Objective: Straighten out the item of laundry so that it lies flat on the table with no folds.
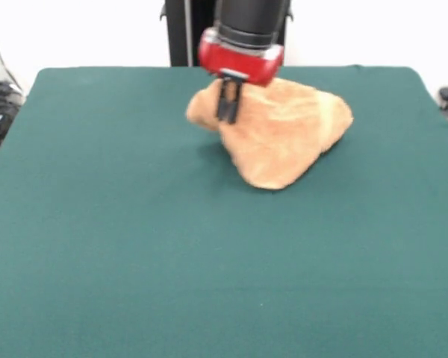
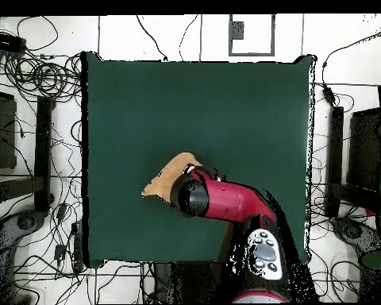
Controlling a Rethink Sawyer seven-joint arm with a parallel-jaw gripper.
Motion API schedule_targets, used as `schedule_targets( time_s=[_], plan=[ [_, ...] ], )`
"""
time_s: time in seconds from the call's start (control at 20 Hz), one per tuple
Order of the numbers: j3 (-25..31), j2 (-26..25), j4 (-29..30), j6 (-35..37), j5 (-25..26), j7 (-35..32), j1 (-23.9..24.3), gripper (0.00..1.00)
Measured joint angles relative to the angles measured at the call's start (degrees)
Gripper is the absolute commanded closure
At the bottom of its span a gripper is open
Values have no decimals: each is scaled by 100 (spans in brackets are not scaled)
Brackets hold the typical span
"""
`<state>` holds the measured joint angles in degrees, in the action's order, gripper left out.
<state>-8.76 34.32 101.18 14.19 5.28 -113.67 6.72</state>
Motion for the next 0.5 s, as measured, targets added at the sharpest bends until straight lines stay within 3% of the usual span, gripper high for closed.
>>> schedule_targets(
  time_s=[0.5],
  plan=[
    [-404,-29,-198,-567,170,0,-98,100]
  ],
)
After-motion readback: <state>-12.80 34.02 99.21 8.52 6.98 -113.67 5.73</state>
